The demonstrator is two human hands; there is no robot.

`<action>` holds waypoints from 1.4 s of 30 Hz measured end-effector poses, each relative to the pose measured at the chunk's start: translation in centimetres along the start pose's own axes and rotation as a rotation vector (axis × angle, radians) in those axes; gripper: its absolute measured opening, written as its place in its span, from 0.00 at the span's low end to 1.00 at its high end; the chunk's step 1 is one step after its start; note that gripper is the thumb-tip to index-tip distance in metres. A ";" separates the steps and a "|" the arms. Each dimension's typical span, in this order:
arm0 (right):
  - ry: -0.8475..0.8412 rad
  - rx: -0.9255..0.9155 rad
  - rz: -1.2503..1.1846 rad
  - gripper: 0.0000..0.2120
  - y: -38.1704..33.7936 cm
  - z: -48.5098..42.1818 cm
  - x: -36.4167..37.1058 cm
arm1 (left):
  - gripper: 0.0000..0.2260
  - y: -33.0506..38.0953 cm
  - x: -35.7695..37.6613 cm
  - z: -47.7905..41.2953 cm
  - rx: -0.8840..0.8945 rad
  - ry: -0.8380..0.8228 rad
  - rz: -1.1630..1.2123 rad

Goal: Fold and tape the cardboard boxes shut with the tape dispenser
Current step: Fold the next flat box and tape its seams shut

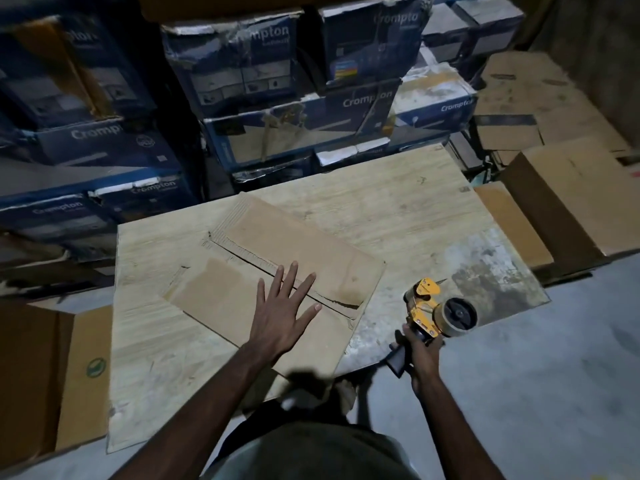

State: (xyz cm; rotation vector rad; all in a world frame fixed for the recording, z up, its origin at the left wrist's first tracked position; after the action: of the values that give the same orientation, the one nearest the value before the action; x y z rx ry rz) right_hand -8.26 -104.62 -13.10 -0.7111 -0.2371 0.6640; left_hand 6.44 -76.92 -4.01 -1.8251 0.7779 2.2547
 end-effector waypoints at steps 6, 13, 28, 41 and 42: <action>-0.038 -0.018 -0.249 0.11 -2.8 -0.1 1.2 | 0.29 -0.3 -0.5 -0.1 0.026 -0.029 0.050; -0.088 -0.381 -0.135 0.13 -10.2 7.2 3.7 | 0.15 -1.7 -3.8 0.3 -0.225 0.283 0.730; -0.243 -1.284 1.117 0.25 -5.5 21.8 18.6 | 0.24 -9.5 -14.5 1.0 -0.829 -0.257 1.721; -0.222 -1.212 1.167 0.21 -2.3 23.4 20.6 | 0.11 -14.3 -10.7 3.3 -0.982 -0.333 1.803; -0.223 -1.211 1.184 0.20 -2.1 23.5 20.6 | 0.12 -14.6 -10.8 3.1 -0.970 -0.358 1.766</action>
State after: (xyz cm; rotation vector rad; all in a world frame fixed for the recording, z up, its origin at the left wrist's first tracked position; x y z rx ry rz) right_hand -1.11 -80.33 5.44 -1.9974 -0.4239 1.7749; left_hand 12.56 -60.71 2.12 -0.2845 1.8420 4.3762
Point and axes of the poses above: each hand's wrist, its own z-axis away from the middle knuckle, its own x-axis out of the palm, y = z × x, the point moved 1 cm from there along -z, towards the middle knuckle, and after that the axes turned 2 degrees about z, right-handed, at the moved point
